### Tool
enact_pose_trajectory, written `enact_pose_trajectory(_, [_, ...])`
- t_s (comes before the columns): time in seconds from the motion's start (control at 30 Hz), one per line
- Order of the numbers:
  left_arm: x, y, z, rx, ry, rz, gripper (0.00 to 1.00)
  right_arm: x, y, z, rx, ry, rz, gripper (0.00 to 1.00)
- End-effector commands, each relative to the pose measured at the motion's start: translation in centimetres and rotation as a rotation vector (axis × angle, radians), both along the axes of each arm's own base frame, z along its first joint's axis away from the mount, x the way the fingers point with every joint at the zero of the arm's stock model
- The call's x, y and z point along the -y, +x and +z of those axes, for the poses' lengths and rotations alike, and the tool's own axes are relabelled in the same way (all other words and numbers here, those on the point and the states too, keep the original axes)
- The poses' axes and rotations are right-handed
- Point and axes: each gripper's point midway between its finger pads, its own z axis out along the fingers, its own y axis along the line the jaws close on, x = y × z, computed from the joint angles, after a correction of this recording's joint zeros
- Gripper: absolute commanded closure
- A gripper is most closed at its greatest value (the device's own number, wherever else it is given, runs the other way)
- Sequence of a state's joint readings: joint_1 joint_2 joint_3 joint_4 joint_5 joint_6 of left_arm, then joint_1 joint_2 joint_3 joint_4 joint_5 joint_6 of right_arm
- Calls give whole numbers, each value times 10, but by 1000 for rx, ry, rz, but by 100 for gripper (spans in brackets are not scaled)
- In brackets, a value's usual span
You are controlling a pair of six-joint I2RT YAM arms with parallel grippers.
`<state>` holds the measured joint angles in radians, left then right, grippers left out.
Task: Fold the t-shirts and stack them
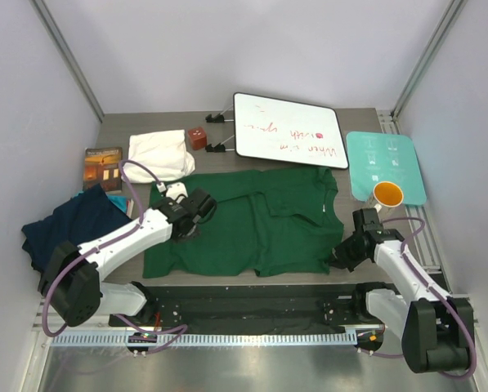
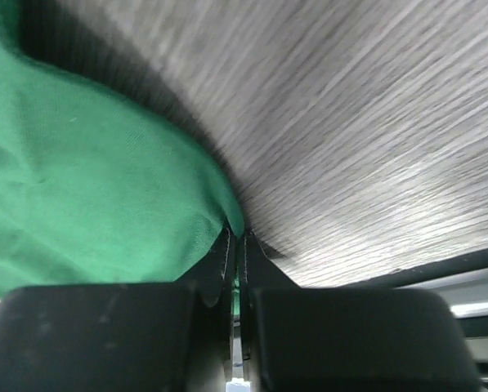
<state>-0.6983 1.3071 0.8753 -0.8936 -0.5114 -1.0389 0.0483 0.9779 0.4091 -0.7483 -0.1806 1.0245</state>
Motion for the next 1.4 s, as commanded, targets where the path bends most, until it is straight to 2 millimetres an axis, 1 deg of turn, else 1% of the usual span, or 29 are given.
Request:
enact_pose_trajectory(0.0, [-1,2,-2,16,3,3,68,-5,24,25,134,39,-38,99])
enact_pose_trajectory(0.03, [-2,1,-2,13,8,2,68,-7,29,34,149,48,-38,99])
enact_pose_trajectory(0.1, [-3,1,-3,12,15,3,68,-10,36,45,173,66,-33,99])
enact_pose_trajectory(0.13, [-2,1,-2,13,14,2,68,-13,43,56,202,83,-28,99])
enact_pose_trajectory(0.2, [-3,2,-3,11,19,0,68,-16,51,65,224,104,-26,99])
enact_pose_trajectory(0.23, [-3,2,-3,10,21,0,68,-20,62,76,266,127,-18,99])
enact_pose_trajectory(0.3, [-3,2,-5,2,27,-2,68,-24,73,84,304,153,-12,99])
enact_pose_trajectory(0.33, [-2,1,-6,-2,27,-5,68,-27,83,89,329,167,-9,99])
enact_pose_trajectory(0.4, [-1,2,-8,-13,29,-9,68,-33,93,92,347,206,5,99])
enact_pose_trajectory(0.43, [0,3,-8,-13,29,-13,69,-36,102,94,359,221,8,99])
enact_pose_trajectory(0.47, [0,3,-9,-17,33,-16,68,-40,107,95,364,244,19,99])
enact_pose_trajectory(0.63, [-1,2,-13,-50,58,-33,69,-45,140,103,434,278,6,99])
enact_pose_trajectory(0.67, [-1,2,-12,-51,63,-37,69,-46,144,100,424,287,1,99])
enact_pose_trajectory(0.7, [-2,2,-13,-57,72,-39,69,-50,151,104,449,301,10,99])
enact_pose_trajectory(0.77, [-2,2,-13,-61,78,-42,69,-56,157,102,436,325,8,99])
enact_pose_trajectory(0.83, [0,2,-13,-64,72,-42,69,-63,168,113,472,349,23,99])
enact_pose_trajectory(0.9, [2,2,-13,-62,63,-36,69,-72,175,120,488,357,46,99])
enact_pose_trajectory(0.93, [2,2,-15,-67,62,-34,69,-76,183,130,513,359,60,99])
enact_pose_trajectory(0.97, [4,2,-16,-68,53,-33,69,-82,185,133,516,363,79,99])
enact_pose_trajectory(1.0, [5,1,-17,-73,49,-33,70,-85,189,132,513,361,92,99])
enact_pose_trajectory(1.03, [6,2,-17,-75,46,-33,70,-88,195,139,529,362,99,99])
enact_pose_trajectory(1.2, [4,2,-18,-84,63,-44,70,-105,209,136,552,354,143,96])
enact_pose_trajectory(1.23, [4,2,-18,-84,64,-48,70,-108,212,127,536,348,161,91])
enact_pose_trajectory(1.3, [3,2,-17,-84,67,-50,70,-113,214,118,518,344,196,75])
enact_pose_trajectory(1.33, [3,2,-17,-85,68,-50,70,-118,215,114,515,338,233,69])
enact_pose_trajectory(1.37, [2,1,-18,-88,70,-50,70,-118,215,105,489,332,243,62])
